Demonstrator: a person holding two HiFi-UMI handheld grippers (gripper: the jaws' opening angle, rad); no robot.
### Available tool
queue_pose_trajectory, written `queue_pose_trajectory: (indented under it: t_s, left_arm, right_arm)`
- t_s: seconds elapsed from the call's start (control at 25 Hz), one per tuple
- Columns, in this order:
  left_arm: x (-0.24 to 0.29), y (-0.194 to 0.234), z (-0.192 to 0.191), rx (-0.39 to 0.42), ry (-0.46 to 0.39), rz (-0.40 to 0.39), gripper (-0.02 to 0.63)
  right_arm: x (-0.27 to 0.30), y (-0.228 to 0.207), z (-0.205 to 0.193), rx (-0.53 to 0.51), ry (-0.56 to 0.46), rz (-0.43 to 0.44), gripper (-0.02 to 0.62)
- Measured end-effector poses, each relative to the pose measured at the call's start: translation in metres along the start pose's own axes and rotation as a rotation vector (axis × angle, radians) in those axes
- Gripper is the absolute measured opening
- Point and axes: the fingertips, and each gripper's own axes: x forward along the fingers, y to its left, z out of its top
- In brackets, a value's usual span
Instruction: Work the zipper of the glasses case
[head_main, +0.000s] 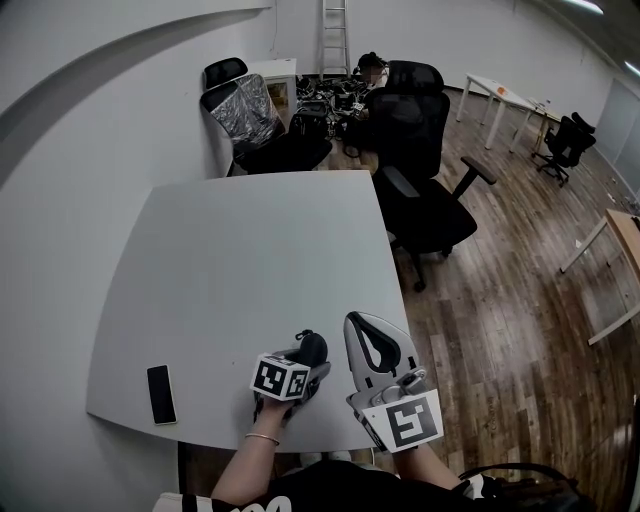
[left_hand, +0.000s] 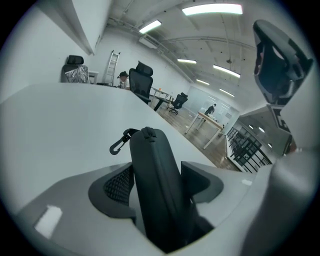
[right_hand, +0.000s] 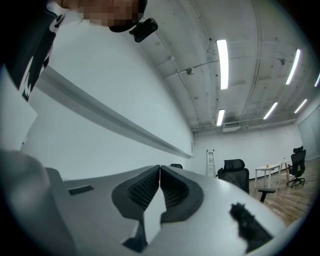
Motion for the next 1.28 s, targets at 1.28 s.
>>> queue_pose_trajectory:
  t_s: [1.28]
  left_arm:
    - [-0.257, -0.155, 0.135, 0.922, -0.409, -0.344, 0.293]
  right_arm:
    - [-0.017, 0.066, 0.052, -0.64, -0.237, 0.257, 0.011]
